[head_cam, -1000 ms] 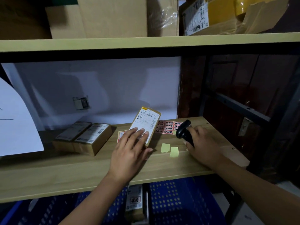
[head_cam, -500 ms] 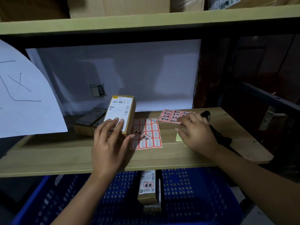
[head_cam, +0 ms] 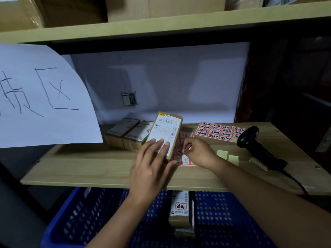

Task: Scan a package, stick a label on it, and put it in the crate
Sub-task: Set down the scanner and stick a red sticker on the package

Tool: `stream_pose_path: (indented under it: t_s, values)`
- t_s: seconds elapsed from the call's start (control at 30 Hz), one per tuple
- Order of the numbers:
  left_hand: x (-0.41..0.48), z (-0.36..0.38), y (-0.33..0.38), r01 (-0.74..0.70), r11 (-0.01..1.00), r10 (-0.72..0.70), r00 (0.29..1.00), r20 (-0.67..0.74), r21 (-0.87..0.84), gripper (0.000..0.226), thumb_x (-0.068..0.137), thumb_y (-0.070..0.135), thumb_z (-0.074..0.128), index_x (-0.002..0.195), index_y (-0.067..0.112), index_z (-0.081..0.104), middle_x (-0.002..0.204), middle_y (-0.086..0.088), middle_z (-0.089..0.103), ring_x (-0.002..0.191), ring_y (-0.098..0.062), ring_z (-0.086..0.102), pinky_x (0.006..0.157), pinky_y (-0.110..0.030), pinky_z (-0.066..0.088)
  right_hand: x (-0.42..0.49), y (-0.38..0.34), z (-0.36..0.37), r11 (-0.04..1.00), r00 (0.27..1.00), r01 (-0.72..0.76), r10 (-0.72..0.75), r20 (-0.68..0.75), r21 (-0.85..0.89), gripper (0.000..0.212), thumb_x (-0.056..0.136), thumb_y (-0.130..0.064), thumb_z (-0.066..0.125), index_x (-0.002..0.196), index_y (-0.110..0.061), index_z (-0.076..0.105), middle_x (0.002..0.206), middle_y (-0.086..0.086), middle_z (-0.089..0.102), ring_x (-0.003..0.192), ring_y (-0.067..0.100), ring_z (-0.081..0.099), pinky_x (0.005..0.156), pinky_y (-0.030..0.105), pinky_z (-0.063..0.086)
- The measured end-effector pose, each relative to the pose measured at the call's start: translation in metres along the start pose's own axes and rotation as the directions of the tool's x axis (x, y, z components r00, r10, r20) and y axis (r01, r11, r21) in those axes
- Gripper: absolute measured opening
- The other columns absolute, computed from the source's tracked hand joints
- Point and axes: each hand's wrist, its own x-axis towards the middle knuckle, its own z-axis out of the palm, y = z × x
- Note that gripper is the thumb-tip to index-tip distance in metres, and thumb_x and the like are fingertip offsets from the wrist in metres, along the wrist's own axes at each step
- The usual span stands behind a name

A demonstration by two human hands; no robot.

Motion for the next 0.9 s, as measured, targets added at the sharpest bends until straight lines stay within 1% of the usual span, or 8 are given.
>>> stream_pose_path:
  t_s: [0.17, 0.27, 0.47, 0.57, 0.67, 0.73, 0.83, 0.9]
  values:
    - [0.001, 0.007, 0.002, 0.022, 1.0, -0.022, 1.0, 0.016, -0.003, 0.051, 0.097, 0.046, 0.074, 0.138, 0.016, 0.068, 0.141, -0.004, 0.067, 0.137, -0.024, 0.054, 0.102, -0.039, 0.058, -0.014, -0.016, -0.028, 0.903, 0.98, 0.018, 0.069, -0.185, 0.43, 0.014, 0.094, -0.017, 0.069, 0.084, -0.025, 0.064, 0.077, 0.0, 0.067, 0.066, 0.018, 0.065, 0.061, 0.031, 0.049]
    - [0.003, 0.009, 0.006, 0.026, 0.999, -0.026, 1.0, 0.014, -0.036, 0.061, 0.095, 0.045, 0.076, 0.145, 0.013, 0.06, 0.142, -0.003, 0.062, 0.135, -0.022, 0.055, 0.104, -0.04, 0.057, -0.036, -0.05, -0.066, 0.779, 0.986, 0.151, -0.072, -0.153, 0.608, 0.004, 0.092, -0.009, 0.072, 0.094, -0.006, 0.07, 0.079, 0.015, 0.072, 0.061, 0.014, 0.066, 0.058, 0.023, 0.051]
    - [0.001, 0.011, 0.017, 0.063, 0.987, -0.064, 0.998, -0.003, -0.15, 0.077, 0.091, 0.037, 0.081, 0.154, 0.012, 0.045, 0.149, -0.005, 0.043, 0.129, -0.026, 0.062, 0.096, -0.04, 0.062, -0.039, -0.098, -0.084, 0.962, 0.965, 0.24, -0.251, 0.074, 0.132, 0.027, 0.075, -0.017, 0.088, 0.086, -0.02, 0.064, 0.074, 0.0, 0.079, 0.072, 0.018, 0.076, 0.075, 0.039, 0.063]
    - [0.005, 0.012, 0.015, 0.05, 0.98, -0.055, 0.998, -0.021, -0.192, 0.066, 0.089, 0.027, 0.082, 0.147, 0.011, 0.057, 0.148, -0.007, 0.044, 0.132, -0.026, 0.057, 0.1, -0.041, 0.059, -0.038, -0.103, -0.088, 0.96, 0.96, 0.274, -0.276, 0.047, 0.051, 0.034, 0.072, -0.022, 0.09, 0.086, -0.019, 0.059, 0.076, -0.002, 0.079, 0.071, 0.014, 0.075, 0.074, 0.038, 0.06]
    - [0.008, 0.012, 0.014, 0.073, 0.973, -0.08, 0.996, -0.025, -0.22, 0.066, 0.086, 0.026, 0.084, 0.146, 0.015, 0.057, 0.148, -0.006, 0.044, 0.132, -0.022, 0.055, 0.11, -0.018, 0.046, -0.041, -0.099, -0.086, 0.97, 0.969, 0.241, -0.24, -0.059, 0.027, 0.047, 0.066, -0.036, 0.093, 0.09, -0.02, 0.055, 0.081, -0.003, 0.074, 0.068, 0.013, 0.069, 0.07, 0.038, 0.058]
    - [0.012, 0.01, 0.012, 0.096, 0.969, -0.107, 0.993, -0.038, -0.228, 0.065, 0.088, 0.028, 0.082, 0.147, 0.016, 0.057, 0.149, -0.007, 0.045, 0.135, -0.023, 0.055, 0.113, -0.017, 0.042, -0.045, -0.093, -0.08, 0.982, 0.969, 0.19, -0.188, -0.159, 0.0, 0.058, 0.066, -0.052, 0.088, 0.099, -0.021, 0.051, 0.092, -0.005, 0.065, 0.076, 0.012, 0.062, 0.066, 0.036, 0.051]
    - [0.019, 0.009, 0.013, 0.099, 0.971, -0.125, 0.986, -0.11, -0.216, 0.061, 0.089, 0.033, 0.081, 0.143, 0.01, 0.062, 0.146, -0.01, 0.047, 0.134, -0.026, 0.056, 0.114, -0.024, 0.045, -0.054, -0.087, -0.069, 0.945, 1.0, -0.004, 0.013, -0.025, 0.327, 0.06, 0.08, -0.054, 0.078, 0.111, -0.021, 0.039, 0.103, 0.001, 0.072, 0.083, 0.014, 0.071, 0.068, 0.031, 0.056]
    - [0.024, 0.008, 0.019, 0.104, 0.978, -0.132, 0.981, -0.145, -0.183, 0.062, 0.09, 0.039, 0.083, 0.14, 0.008, 0.065, 0.143, -0.01, 0.051, 0.131, -0.026, 0.059, 0.111, -0.027, 0.049, -0.058, -0.084, -0.062, 0.769, 0.989, -0.131, 0.061, 0.132, 0.626, 0.051, 0.086, -0.038, 0.078, 0.112, -0.022, 0.037, 0.11, 0.011, 0.077, 0.089, 0.022, 0.079, 0.083, 0.046, 0.064]
